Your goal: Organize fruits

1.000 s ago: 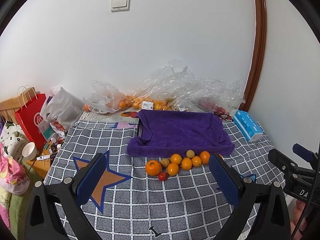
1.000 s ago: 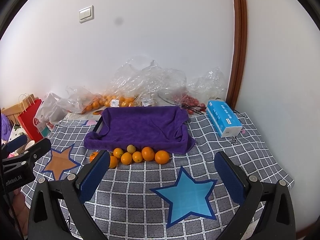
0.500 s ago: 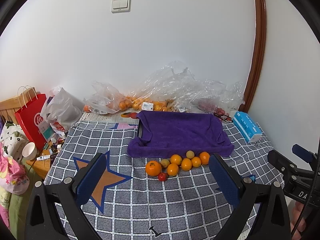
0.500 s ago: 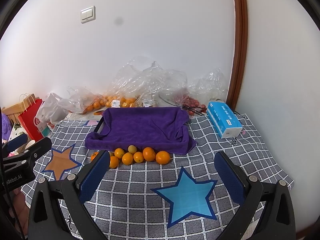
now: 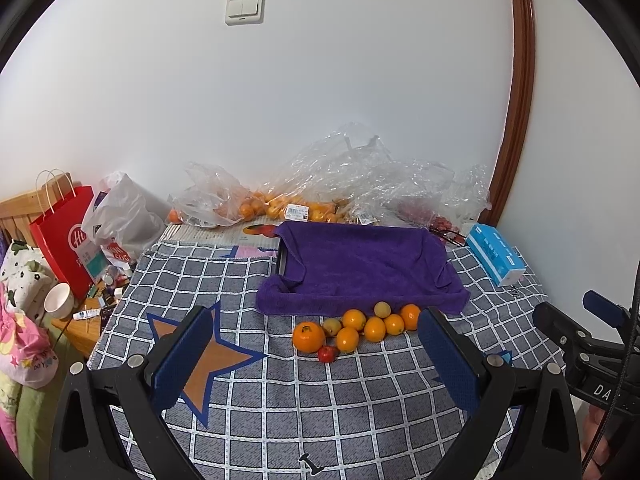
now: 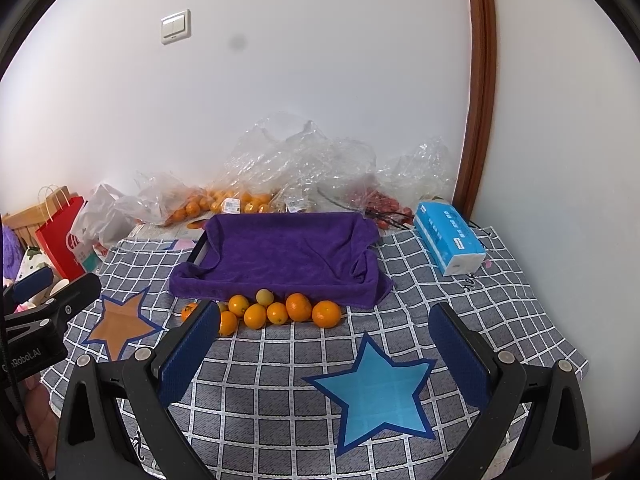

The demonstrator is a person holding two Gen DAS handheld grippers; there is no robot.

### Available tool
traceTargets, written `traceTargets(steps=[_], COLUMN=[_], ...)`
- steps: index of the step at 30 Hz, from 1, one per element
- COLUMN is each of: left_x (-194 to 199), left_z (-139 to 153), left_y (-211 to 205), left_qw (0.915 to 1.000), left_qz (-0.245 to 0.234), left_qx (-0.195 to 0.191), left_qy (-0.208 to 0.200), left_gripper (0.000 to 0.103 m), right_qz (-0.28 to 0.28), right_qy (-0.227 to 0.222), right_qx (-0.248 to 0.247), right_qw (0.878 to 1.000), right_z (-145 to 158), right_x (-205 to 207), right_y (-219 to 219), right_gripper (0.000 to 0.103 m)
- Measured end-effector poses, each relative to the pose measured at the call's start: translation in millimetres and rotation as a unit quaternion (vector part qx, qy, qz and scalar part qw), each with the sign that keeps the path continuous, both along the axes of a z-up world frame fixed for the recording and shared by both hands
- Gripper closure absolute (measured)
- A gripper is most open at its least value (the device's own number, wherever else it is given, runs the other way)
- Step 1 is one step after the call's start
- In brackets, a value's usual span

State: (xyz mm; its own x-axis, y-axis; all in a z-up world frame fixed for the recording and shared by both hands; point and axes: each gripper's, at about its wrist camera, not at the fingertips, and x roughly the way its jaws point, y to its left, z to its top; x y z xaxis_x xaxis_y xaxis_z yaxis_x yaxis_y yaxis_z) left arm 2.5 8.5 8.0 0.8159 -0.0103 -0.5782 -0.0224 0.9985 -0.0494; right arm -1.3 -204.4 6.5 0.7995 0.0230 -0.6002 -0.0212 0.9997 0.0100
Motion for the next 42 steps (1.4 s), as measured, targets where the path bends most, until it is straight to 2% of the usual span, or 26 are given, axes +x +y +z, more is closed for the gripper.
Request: traceTargets(steps=[9, 13, 16, 26, 29, 31, 34, 37, 39, 42], left_x=[14.6, 27.5, 38.8, 85.2, 97.2, 104.5, 113.8, 118.7, 121.3, 124.2], left_z=[-6.3, -15.6, -23.5, -67.9, -83.0, -94.4, -112.4, -124.1, -131.2, -141.6], left_y=[9.0, 15.5, 20.1, 32.8, 38.5, 42.8, 49.5, 55.2, 58.6, 65.7], left_qw=[0.9999, 0.9996, 0.9996, 0.9977, 0.9962, 0.9947, 0.9918, 0.9894, 0.9877, 0.9857], left_qz=[0.015, 0.022, 0.018, 0.012, 0.015, 0.017, 0.019, 0.023, 0.026, 0.028], left_qx=[-0.002, -0.002, -0.002, -0.005, -0.007, -0.006, -0.006, 0.001, 0.002, -0.006], left_qy=[0.005, 0.015, 0.02, 0.067, 0.085, 0.101, 0.126, 0.143, 0.154, 0.166], left_gripper=[0.0, 0.0, 0.0, 0.001, 0.003, 0.003, 0.005, 0.005, 0.005, 0.005], right_qz=[-0.011, -0.021, -0.005, -0.018, -0.005, -0.002, 0.001, 0.006, 0.007, 0.009], right_qy=[0.011, 0.02, 0.02, 0.056, 0.078, 0.099, 0.129, 0.144, 0.151, 0.155], right_qx=[-0.006, 0.01, 0.019, 0.016, 0.005, 0.0, 0.007, 0.018, 0.023, 0.024], right_qw=[1.0, 1.0, 1.0, 0.998, 0.997, 0.995, 0.992, 0.989, 0.988, 0.987], right_z=[-7.4, -14.7, -20.4, -70.5, -92.2, -108.1, -133.1, -147.8, -156.0, -164.9], right_x=[16.2, 29.9, 41.2, 88.5, 101.7, 110.8, 123.9, 133.4, 140.1, 147.3], right_y=[-1.8, -10.8, -14.6, -29.4, -27.1, -25.4, -23.9, -22.5, -21.8, -20.2], right_gripper=[0.001, 0.001, 0.001, 0.002, 0.006, 0.012, 0.014, 0.021, 0.021, 0.03])
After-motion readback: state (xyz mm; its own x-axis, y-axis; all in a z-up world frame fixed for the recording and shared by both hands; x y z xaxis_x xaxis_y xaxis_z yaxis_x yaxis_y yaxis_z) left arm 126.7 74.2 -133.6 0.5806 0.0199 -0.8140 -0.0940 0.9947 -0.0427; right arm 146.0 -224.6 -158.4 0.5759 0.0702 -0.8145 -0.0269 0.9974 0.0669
